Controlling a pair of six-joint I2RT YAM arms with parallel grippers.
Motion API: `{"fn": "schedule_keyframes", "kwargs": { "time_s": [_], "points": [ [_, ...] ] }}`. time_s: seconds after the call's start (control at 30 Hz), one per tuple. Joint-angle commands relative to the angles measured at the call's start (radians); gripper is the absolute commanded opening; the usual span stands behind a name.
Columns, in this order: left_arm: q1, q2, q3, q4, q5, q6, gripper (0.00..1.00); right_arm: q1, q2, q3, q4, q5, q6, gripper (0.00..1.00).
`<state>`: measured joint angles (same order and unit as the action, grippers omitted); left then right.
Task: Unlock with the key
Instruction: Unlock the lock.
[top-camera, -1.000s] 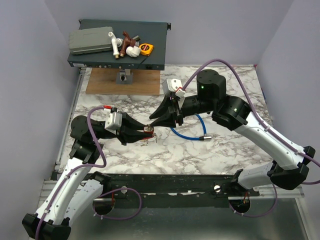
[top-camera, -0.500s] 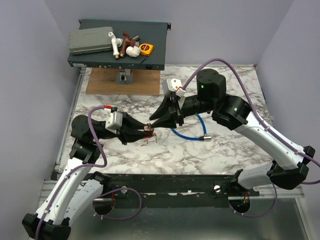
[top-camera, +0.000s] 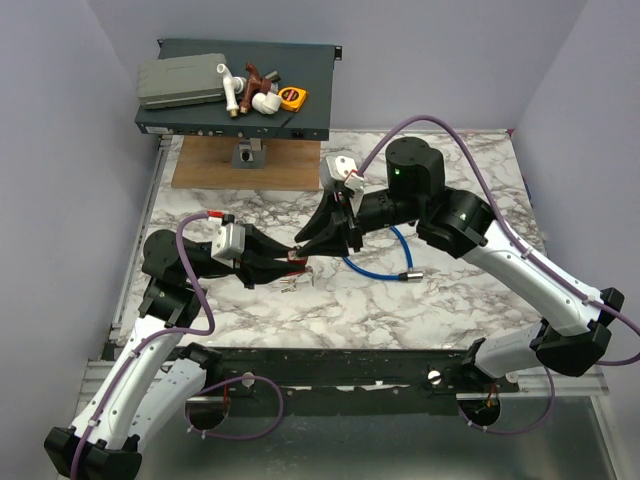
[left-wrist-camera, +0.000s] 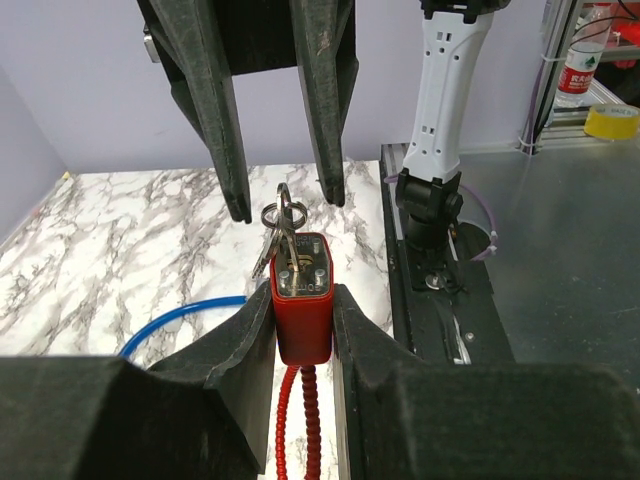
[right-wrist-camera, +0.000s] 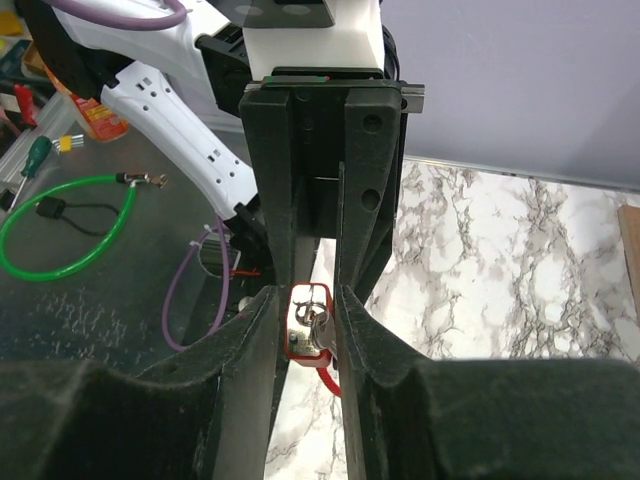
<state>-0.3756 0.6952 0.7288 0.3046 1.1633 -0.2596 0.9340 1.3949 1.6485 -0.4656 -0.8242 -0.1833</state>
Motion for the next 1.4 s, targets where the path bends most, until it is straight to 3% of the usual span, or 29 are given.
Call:
{"fn": "schedule_keyframes", "kwargs": {
  "time_s": [0.0,0.17,0.4,1.37],
  "points": [
    [-0.005,-0.013,0.018,0.014,-0.01,0.014,0.0,-0.002,0.015,0.029,0.043,0.012,0.027,0.32],
    [-0.004,-0.014,0.017,0.014,-0.013,0.014,0.0,-0.002,0.019,0.034,0.045,-0.003,0.034,0.28],
    [-0.004,-0.016,0.012,0.016,-0.014,0.016,0.0,-0.003,0.012,0.025,0.045,0.003,0.037,0.01],
    [0.001,-0.004,0.069,-0.035,0.01,0.042,0.0,0.0,-0.033,-0.097,-0.042,0.11,-0.017,0.01]
  ]
}}
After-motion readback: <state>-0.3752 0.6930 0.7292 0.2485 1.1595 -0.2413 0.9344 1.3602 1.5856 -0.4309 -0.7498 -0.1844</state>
